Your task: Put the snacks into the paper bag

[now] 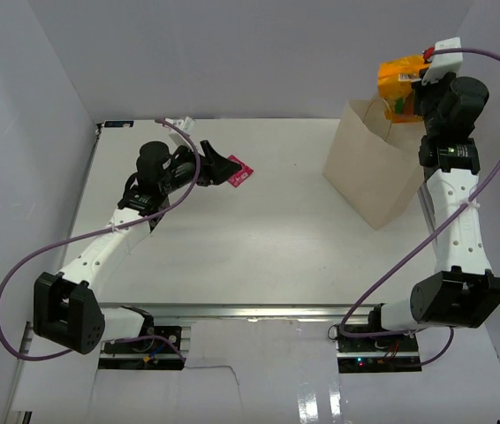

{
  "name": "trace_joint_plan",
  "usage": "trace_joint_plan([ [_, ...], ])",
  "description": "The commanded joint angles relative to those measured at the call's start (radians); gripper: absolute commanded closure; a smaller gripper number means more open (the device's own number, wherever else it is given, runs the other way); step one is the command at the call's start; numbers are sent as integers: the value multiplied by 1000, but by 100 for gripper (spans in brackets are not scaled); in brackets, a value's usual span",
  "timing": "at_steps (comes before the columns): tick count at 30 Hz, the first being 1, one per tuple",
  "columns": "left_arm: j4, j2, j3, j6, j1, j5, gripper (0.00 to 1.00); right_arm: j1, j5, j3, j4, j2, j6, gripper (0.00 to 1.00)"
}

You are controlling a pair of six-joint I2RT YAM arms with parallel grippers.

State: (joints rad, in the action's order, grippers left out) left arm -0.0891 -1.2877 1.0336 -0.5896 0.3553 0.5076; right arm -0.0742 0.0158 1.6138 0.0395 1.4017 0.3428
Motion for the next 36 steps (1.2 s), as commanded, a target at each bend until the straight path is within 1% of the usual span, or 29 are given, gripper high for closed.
trace_joint_plan([
  [1,5,39,-21,20,-3,-11,22,-21,33,-64,-145,-95,-21,92],
  [4,26,41,-27,28,-3,-18,22,-22,-7,-130,-116,-136,-45,92],
  [5,34,41,-29,34,-3,-30,22,-22,-45,-173,-104,-157,-51,92],
  [7,58,36,-27,43,-3,-47,22,-22,-57,-231,-102,-185,-63,92],
  [9,83,24,-20,45,-3,-96,22,-22,-79,-258,-90,-196,-70,92],
  [10,118,16,-15,53,-3,-136,21,-22,-92,-276,-84,-204,-77,86],
  [12,159,-10,-6,53,-3,-179,22,-22,-111,-293,-69,-210,-85,80],
  [13,169,-18,0,56,-3,-190,21,-21,-120,-299,-64,-216,-88,77],
  [14,176,-27,2,59,-3,-199,21,-22,-132,-313,-61,-219,-94,71],
  [16,186,-48,3,59,-3,-218,22,-22,-139,-325,-59,-225,-97,66],
  [17,184,-54,5,59,-3,-218,21,-21,-142,-330,-59,-225,-97,60],
  [18,186,-59,6,57,-3,-219,21,-22,-142,-336,-59,-227,-99,57],
  [22,183,-91,3,54,-3,-241,21,-22,-155,-333,-66,-237,-91,53],
  [24,195,-110,8,45,-3,-271,21,-22,-174,-313,-67,-240,-81,48],
  [25,204,-137,16,37,-3,-309,21,-24,-215,-304,-67,-247,-74,42],
  [28,265,-205,72,-8,-3,-368,22,-27,-292,-258,-69,-262,-47,34],
  [29,305,-260,92,-24,-3,-412,22,-29,-347,-244,-69,-267,-39,29],
  [30,327,-289,133,-36,-1,-434,22,-29,-378,-229,-73,-270,-24,28],
  [31,345,-320,153,-68,-3,-481,23,-29,-440,-192,-72,-276,-18,26],
  [33,379,-383,193,-78,-3,-521,22,-29,-528,-158,-66,-283,-4,21],
  [34,387,-450,236,-82,-3,-537,22,-29,-575,-146,-64,-290,18,19],
  [35,394,-484,262,-76,-3,-556,22,-29,-687,-123,-58,-293,21,15],
  [36,394,-519,290,-52,-3,-557,22,-29,-765,-112,-31,-291,28,14],
])
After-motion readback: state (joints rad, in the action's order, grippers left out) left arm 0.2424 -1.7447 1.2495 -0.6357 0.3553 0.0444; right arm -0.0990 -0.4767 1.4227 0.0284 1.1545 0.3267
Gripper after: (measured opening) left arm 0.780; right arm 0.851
